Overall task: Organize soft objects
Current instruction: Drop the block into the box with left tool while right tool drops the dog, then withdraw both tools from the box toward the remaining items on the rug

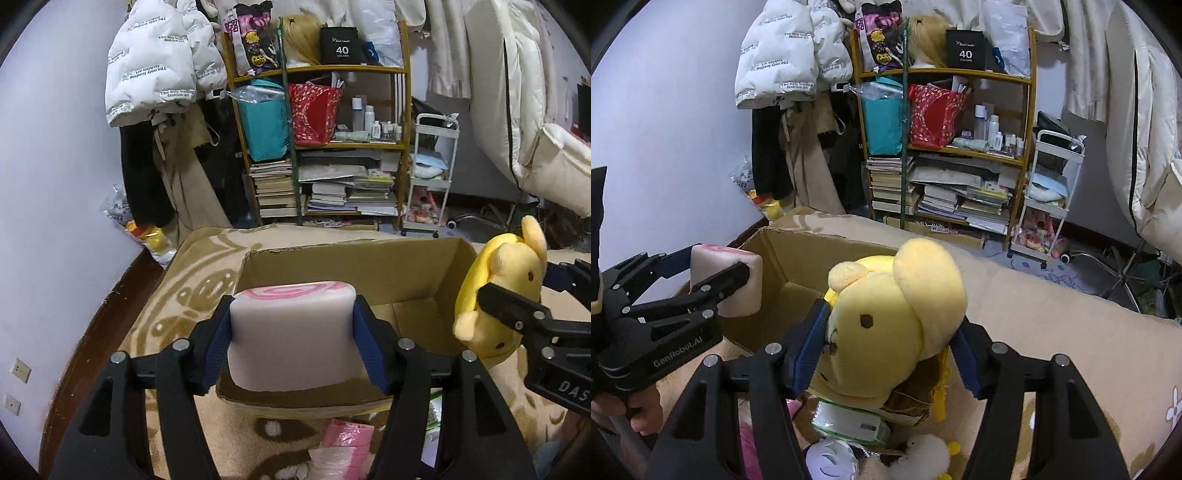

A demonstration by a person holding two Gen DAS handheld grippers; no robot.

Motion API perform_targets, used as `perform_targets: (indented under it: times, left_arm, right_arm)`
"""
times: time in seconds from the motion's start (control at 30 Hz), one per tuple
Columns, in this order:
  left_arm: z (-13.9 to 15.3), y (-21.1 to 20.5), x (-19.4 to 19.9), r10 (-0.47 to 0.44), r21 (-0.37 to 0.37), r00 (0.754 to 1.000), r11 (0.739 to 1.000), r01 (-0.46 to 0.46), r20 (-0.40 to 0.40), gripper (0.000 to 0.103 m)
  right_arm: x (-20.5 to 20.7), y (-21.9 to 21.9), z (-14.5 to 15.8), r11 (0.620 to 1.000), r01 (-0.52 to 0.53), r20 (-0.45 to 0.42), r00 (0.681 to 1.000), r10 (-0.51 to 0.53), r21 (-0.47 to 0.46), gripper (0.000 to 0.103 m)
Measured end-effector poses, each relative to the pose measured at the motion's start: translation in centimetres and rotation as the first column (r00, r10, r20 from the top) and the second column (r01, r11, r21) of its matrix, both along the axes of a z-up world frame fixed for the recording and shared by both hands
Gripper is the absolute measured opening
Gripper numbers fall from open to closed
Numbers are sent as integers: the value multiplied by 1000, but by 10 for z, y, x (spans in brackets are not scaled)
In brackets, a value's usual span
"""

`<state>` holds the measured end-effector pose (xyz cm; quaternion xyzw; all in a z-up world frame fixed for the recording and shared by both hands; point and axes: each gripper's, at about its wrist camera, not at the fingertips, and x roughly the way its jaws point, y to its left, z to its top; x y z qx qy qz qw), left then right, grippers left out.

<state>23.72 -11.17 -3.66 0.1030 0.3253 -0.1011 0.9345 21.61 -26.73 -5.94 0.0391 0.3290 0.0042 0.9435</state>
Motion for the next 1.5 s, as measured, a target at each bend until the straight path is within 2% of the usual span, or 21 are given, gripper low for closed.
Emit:
perform_targets:
  times: [0.1,0.17,0.3,0.43,0.57,0.77,0.93,1.23,1.5]
  left_arm:
    - [-1,-1,0,49,31,999,998,-49,16,74]
    - [2,2,-2,54,23,998,998,-55,26,86]
    - [12,8,-7,34,-6,999,999,-34,37,94]
    - [19,12,-11,25,-2,999,1000,-25,31,97]
    - [28,19,-20,8,-12,999,1000,-7,33,100]
    - [38,33,-39,37,17,999,999,-38,40,101]
    - [40,56,-54,87,-14,996,996,-87,-4,101]
    - [20,92,-78,150,2,987,989,-150,-62,101]
    - [-3,104,-88,186,14,975,983,-186,-124,101]
  right_arm:
    - [0,-1,0,1000,-3,-2,1000,3,13,70]
    - [0,-3,0,1000,-9,-11,1000,9,25,76]
    - [-4,-4,3,999,-8,8,1000,8,34,93]
    - [-9,-5,8,999,-1,11,1000,0,52,103]
    - [-20,-5,17,998,5,27,1000,-7,58,103]
    - [-38,-2,27,1000,7,33,999,-8,29,103]
    - [-57,0,27,1000,3,43,999,-4,24,103]
    - [-87,4,20,1000,24,35,999,-25,16,103]
    - [-97,-2,5,997,66,-12,998,-65,44,103]
